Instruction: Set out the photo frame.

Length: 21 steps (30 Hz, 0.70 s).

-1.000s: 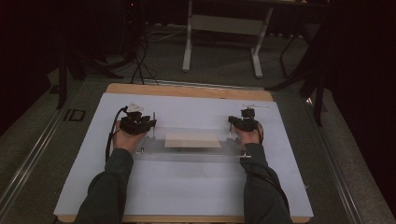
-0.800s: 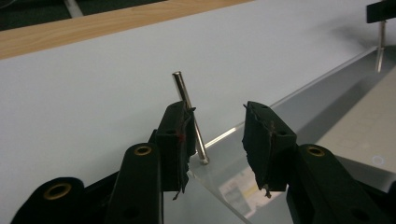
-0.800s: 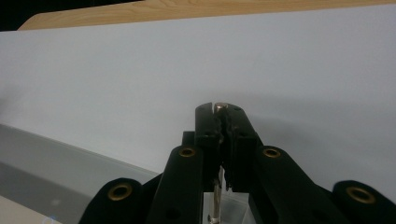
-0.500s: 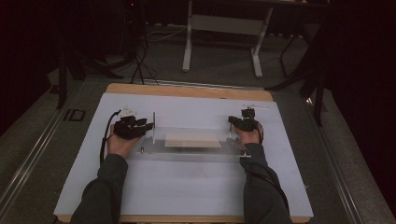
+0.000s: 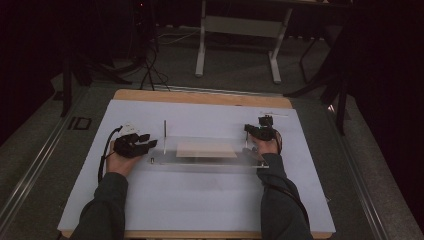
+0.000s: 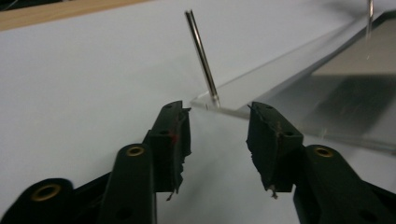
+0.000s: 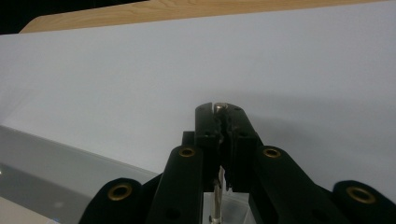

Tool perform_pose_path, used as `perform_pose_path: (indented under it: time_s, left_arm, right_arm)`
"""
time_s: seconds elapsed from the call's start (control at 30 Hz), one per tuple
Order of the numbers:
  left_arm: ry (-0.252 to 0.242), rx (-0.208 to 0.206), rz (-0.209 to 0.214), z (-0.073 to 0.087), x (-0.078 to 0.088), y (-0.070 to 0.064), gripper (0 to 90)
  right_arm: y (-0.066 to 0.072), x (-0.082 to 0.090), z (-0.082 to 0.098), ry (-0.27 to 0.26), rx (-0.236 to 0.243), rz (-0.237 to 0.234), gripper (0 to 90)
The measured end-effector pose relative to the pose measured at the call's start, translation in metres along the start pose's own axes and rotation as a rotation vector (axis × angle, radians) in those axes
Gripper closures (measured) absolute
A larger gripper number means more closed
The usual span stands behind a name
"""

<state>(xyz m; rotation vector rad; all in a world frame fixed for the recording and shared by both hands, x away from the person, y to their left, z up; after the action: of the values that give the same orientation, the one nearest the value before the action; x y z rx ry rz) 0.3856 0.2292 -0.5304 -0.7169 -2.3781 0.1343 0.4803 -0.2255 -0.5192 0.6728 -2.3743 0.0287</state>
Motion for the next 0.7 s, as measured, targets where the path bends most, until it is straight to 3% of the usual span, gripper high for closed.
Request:
perform_pose_path:
  time_s: [0.17,0.33,0.5,0.7]
  left_arm:
    - [0.007,-0.007,0.006,0.004,0.000,0.000,52.3]
    - [0.033,-0.048,0.006,0.011,-0.001,-0.002,49.5]
    - [0.018,-0.103,0.057,0.010,-0.005,-0.012,46.6]
    - [-0.018,-0.151,0.090,0.008,-0.009,-0.023,45.0]
  right_arm:
    - [0.000,0.000,0.000,-0.001,-0.002,-0.001,85.4]
    - [0.000,0.000,0.000,0.000,-0.005,-0.003,85.3]
    - [0.000,0.000,0.000,0.001,-0.010,-0.005,85.3]
    - [0.000,0.000,0.000,0.002,-0.014,-0.006,85.3]
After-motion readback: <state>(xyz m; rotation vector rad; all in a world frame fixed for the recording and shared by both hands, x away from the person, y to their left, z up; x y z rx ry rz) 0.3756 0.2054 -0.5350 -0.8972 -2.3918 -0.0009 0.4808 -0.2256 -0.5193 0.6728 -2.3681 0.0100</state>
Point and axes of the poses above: each handheld gripper's, and its own axes: x roughly backward along the jaws, z roughly out of its underside, y roughly to its left, the point moved 1 cm from there along -x, roughly forward along the jaws, and after that the axes turned 12 degrees about x, right-handed, at the moved point
